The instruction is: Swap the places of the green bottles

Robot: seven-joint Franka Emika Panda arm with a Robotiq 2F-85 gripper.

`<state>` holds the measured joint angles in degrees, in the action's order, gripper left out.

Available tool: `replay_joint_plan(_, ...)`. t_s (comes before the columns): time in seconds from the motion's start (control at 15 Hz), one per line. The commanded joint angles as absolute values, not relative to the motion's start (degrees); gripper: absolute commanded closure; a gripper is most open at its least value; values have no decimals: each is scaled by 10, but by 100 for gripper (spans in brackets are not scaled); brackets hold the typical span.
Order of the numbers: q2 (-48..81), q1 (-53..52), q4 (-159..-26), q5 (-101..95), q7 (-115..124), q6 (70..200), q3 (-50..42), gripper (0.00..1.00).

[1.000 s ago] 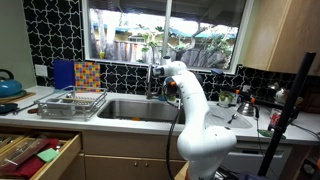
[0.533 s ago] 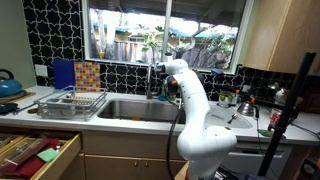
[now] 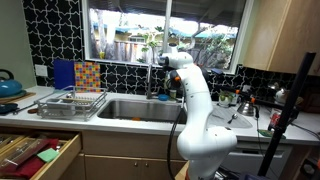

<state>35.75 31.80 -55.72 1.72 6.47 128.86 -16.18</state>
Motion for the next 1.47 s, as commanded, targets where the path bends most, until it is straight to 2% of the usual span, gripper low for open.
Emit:
replay_joint_plan(0.0, 312, 328, -591, 39, 25, 1277, -144, 58)
replay_joint_plan(0.4, 265, 337, -605, 54, -7, 1244, -139, 58)
replay_joint_plan(0.87, 246, 370, -582, 43, -7, 1118, -163, 58)
replay_joint_plan(1.4, 308, 363, -577, -35, 103, 1153, -228, 58)
